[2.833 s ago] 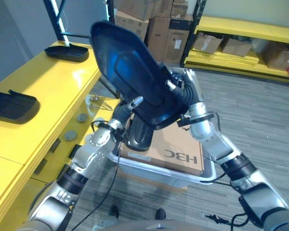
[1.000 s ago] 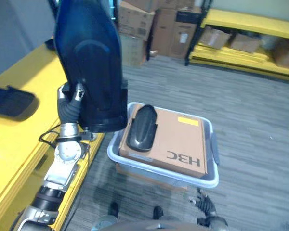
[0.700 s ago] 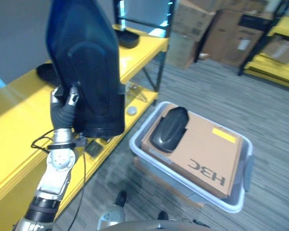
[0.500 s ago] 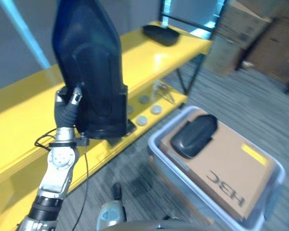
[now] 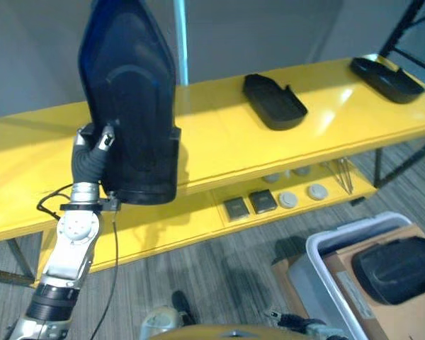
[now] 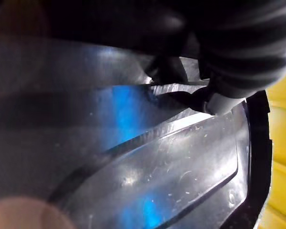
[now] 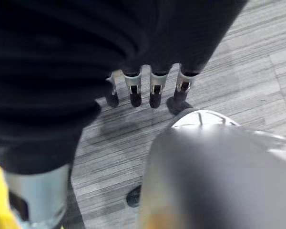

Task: Move parts from the plastic box to the shelf.

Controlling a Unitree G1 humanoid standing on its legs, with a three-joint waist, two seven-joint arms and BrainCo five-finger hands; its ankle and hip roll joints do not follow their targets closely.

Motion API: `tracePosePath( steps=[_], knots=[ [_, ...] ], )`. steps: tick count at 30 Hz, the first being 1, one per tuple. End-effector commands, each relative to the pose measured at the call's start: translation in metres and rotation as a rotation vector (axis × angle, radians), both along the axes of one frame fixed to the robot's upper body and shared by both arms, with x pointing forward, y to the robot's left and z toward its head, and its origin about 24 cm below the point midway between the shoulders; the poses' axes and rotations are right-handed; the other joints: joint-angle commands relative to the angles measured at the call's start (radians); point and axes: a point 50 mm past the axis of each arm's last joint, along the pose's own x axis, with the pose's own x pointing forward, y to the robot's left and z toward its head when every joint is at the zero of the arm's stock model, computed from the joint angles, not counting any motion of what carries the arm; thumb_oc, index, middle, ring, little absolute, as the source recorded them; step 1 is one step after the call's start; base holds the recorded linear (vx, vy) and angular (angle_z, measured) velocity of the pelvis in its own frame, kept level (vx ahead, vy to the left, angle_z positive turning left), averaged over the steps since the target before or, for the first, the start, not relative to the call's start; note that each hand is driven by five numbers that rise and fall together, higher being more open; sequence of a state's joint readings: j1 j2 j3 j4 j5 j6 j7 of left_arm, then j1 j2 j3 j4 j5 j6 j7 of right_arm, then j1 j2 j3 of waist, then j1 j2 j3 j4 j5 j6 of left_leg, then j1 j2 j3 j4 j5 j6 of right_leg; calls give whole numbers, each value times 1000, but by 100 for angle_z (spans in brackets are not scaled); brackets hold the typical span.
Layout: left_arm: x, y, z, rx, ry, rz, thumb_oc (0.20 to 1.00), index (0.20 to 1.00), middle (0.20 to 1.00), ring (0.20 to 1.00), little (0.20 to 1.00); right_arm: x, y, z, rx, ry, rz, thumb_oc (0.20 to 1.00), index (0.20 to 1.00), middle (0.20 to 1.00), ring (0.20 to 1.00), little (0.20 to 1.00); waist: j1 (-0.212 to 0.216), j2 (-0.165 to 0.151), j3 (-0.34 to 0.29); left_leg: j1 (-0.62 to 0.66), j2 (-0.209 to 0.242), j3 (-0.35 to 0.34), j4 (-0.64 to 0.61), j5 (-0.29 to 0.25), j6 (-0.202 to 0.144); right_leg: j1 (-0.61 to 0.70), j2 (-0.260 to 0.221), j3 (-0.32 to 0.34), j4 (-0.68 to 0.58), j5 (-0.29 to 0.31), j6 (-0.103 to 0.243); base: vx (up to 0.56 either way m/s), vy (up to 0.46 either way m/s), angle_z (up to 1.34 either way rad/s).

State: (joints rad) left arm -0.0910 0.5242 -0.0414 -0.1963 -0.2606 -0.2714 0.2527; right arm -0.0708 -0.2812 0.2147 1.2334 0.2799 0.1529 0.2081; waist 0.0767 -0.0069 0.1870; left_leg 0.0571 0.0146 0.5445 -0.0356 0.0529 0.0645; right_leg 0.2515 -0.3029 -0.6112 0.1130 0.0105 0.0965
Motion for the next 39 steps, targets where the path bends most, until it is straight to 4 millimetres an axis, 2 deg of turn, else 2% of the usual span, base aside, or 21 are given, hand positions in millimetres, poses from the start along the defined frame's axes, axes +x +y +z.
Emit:
tracePosePath(
  steps=[1,3,4,5,7,8,9,11,15,17,23,26,27,33,36,39],
  knots=[
    [0,-27,31,-7,-145,-153,200,200,200,200,200,-10,-14,0,-44,40,-119,1000,1000,1000,1000,1000,-24,42,-21,20,115,-160,-49,-30,-118,-126,85,155,136,-109,11,99,1,65],
    [6,-35,32,-9,-149,-175,200,200,200,200,200,-8,-15,1,-50,34,-111,1000,1000,1000,1000,1000,-64,42,-14,20,93,-241,-52,-42,-113,-172,128,262,70,-102,14,107,-50,120],
    [6,-35,32,-10,-150,-177,200,200,200,200,200,-8,-15,1,-52,33,-112,1000,1000,1000,1000,1000,-67,42,-13,21,92,-246,-52,-44,-112,-174,127,269,59,-93,17,38,-109,136],
    [9,-40,35,-23,-156,-184,200,200,200,200,200,-9,-14,0,-60,35,-93,1000,1000,1000,1000,1000,-83,39,-9,18,87,-257,-52,-41,-104,-211,119,306,-7,-13,29,8,-122,123],
    [12,-44,38,-30,-153,-177,200,200,200,200,200,-16,-12,-2,-51,60,-83,1000,1000,1000,1000,1000,-106,29,-6,30,82,-281,-52,-68,-100,-258,106,365,-67,63,58,77,-217,95],
    [13,-47,39,-43,-147,-184,200,200,200,200,200,-22,-13,-3,-56,75,-57,1000,1000,1000,1000,1000,-116,24,-6,32,88,-290,-52,-75,-102,-240,120,386,-106,58,68,166,-364,164],
    [15,-50,36,-71,-119,-184,200,200,200,200,200,-28,-11,-4,-49,97,-10,1000,1000,1000,1000,1000,-117,14,-15,34,101,-292,-52,-64,-119,-197,134,381,-154,56,64,153,-342,152],
    [17,-52,34,-96,-96,-182,200,200,200,200,200,-33,-11,-5,-42,101,-4,1000,1000,1000,1000,1000,-121,12,-21,36,96,-290,-52,-69,-123,-178,146,379,-173,50,57,111,-189,42],
    [24,-55,25,-141,-38,-129,200,200,200,200,200,-36,-16,-4,-55,95,-127,1000,1000,1000,1000,1000,-131,5,-34,47,84,-288,-52,-82,-127,-142,172,376,-200,26,37,170,-162,-10],
    [30,-53,25,-168,-29,-52,200,200,200,200,200,-37,-21,-2,-44,87,-206,1000,1000,1000,1000,1000,-149,7,-35,46,87,-274,-52,-83,-134,-145,186,384,-200,10,27,128,-119,-16],
    [59,-48,32,-222,-22,76,200,200,200,200,200,-39,-23,-1,-47,100,-118,1000,1000,1000,1000,1000,-200,21,-7,5,102,-256,-52,-60,-151,-185,199,432,-200,3,20,22,-38,-17],
    [73,-39,39,-225,-27,147,200,200,200,200,200,-33,-25,1,-40,88,-99,1000,1000,1000,1000,1000,-223,28,19,-16,106,-252,-52,-50,-157,-212,203,455,-200,6,17,-39,16,-25],
    [90,-26,49,-237,-27,208,200,200,200,200,200,-29,-26,2,-34,84,-60,1000,1000,1000,1000,1000,-250,34,45,-34,107,-242,-52,-43,-162,-237,207,477,-200,9,14,-37,49,-37],
    [115,-4,65,-236,16,313,200,200,200,200,200,-21,-24,4,-21,67,9,1000,1000,1000,1000,1000,-294,36,102,-63,111,-225,-52,-31,-166,-270,216,511,-200,12,7,-17,30,-19],
    [122,0,66,-255,64,328,200,200,200,200,200,-17,-24,5,-22,53,17,1000,1000,1000,1000,1000,-303,37,116,-69,112,-223,-52,-27,-167,-278,219,517,-200,13,4,-10,18,-11],
    [131,10,58,-279,165,359,200,200,200,200,200,-5,-25,8,-28,4,26,1000,1000,1000,1000,1000,-317,43,143,-80,114,-221,-52,-20,-170,-294,220,528,-200,14,1,1,33,-12]
  ],
)
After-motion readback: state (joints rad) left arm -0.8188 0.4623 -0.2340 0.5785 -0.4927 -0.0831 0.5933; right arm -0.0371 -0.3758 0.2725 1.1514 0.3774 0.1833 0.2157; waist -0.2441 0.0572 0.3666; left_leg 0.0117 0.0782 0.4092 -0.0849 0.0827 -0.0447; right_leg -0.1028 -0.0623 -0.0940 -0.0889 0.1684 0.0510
